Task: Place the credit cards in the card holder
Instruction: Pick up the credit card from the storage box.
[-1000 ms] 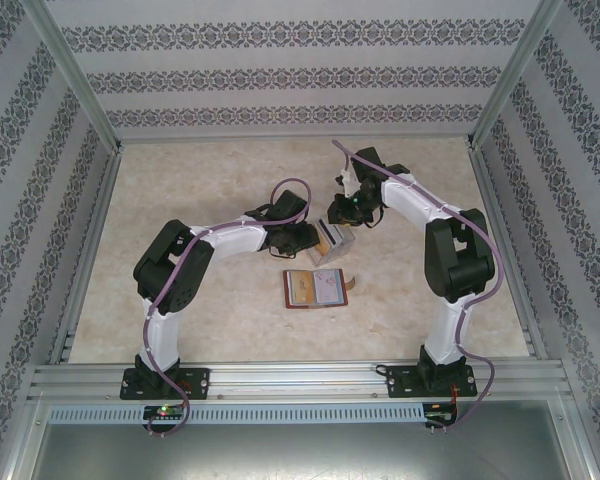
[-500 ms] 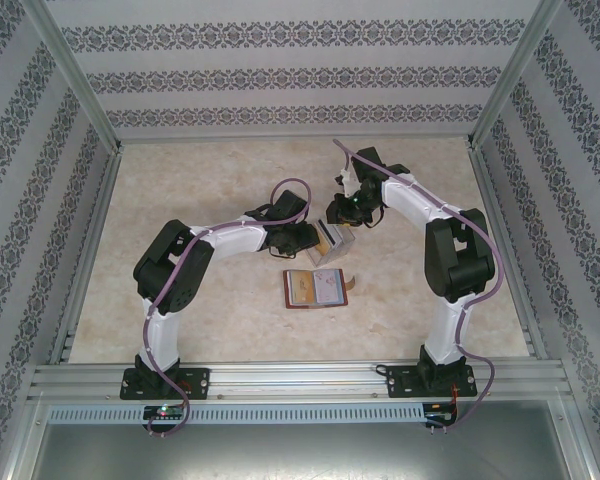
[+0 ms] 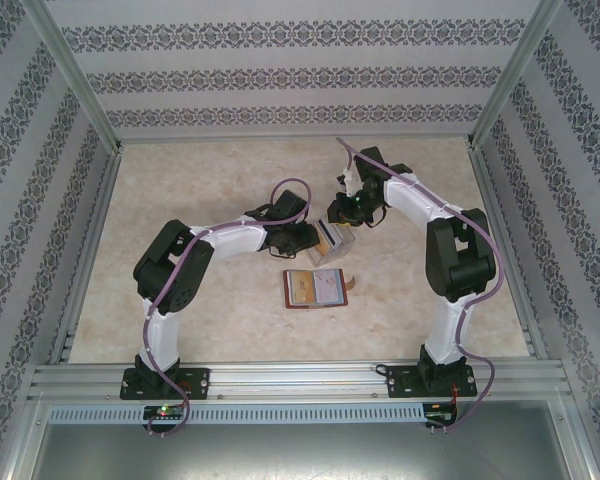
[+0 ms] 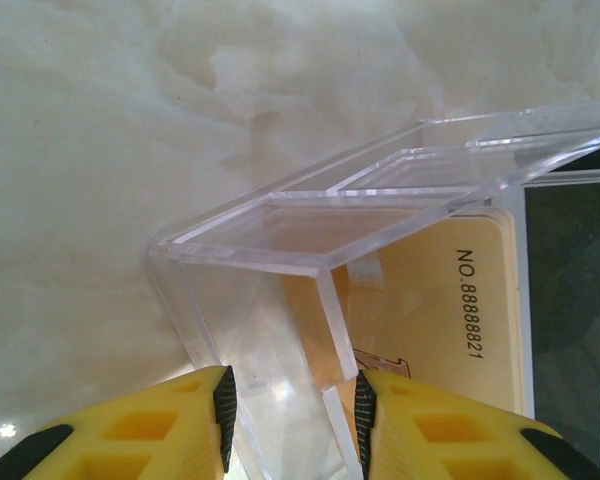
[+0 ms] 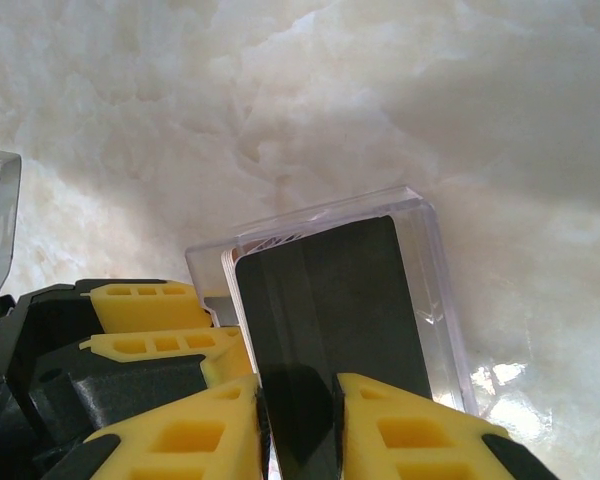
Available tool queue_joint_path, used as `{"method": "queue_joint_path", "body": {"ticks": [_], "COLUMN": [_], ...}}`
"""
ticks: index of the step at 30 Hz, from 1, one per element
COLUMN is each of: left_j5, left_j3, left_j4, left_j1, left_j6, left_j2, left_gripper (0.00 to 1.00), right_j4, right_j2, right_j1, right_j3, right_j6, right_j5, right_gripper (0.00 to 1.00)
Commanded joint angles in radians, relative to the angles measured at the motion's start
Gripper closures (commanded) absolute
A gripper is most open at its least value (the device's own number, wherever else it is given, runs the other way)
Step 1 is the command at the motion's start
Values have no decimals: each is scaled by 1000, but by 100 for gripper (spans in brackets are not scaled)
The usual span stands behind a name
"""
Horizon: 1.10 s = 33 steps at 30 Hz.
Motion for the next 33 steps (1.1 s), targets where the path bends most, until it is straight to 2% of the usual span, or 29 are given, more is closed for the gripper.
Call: {"method": "queue_joint_path", "body": {"ticks": [1,13,27,31,33], "left_j5": [22,27,32,32,33], "left_j3": [-4,2,1,1,2], "left_j4": [-11,-10,-9,-9,-10], "left_j1": [11,11,9,10,10], "left_j6": [8,5,2,3,4], "left_j2": [8,13,14,14,14], "left_gripper": [61,61,62,62,62], "right_j4": [4,13,22,19,5], "right_j2": [-25,-31,-54,-64,-69], "right_j1": [-6,-23,-46,-49,-53], "right_j3": [-13,-23,-34,-34,-27], "right_j6": [22,35,42,41,29], "right_j5": [-77,-102,-113,-87,-51], "right_gripper": [76,77,82,83,88]}}
